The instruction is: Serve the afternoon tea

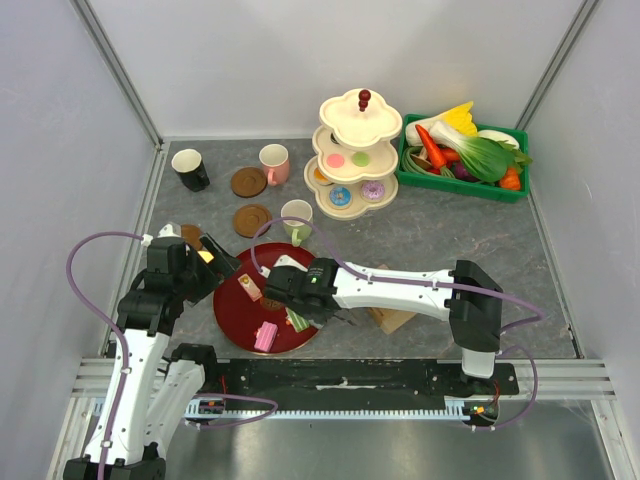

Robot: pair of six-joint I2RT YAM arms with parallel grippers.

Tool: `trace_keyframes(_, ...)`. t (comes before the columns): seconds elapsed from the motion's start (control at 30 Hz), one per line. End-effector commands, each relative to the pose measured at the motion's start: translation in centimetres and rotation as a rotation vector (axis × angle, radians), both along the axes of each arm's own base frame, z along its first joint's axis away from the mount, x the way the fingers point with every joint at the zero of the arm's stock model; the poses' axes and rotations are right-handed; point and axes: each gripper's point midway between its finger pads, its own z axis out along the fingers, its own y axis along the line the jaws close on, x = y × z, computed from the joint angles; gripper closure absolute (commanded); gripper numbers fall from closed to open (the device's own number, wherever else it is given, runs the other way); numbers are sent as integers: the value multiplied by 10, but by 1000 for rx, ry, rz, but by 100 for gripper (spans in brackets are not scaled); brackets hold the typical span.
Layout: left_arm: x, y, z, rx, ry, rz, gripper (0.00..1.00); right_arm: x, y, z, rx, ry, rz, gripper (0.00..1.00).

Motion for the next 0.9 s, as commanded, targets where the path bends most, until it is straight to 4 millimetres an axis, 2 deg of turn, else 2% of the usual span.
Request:
trace_keyframes(0.0,1,0,2,19,-18,-25,1,3,-4,1,-8,-10,-25,34)
trace_keyframes(0.43,1,1,6,20,-29,-22,1,-4,-8,-15,6,115,-64,37)
trace_keyframes(0.7,2,2,7,24,-31,-18,1,-5,-11,-13,-9,125,-59,42)
trace_keyframes(0.87,2,2,7,26,-26,-16,1,0,-18,-4,-31,92,-67,43)
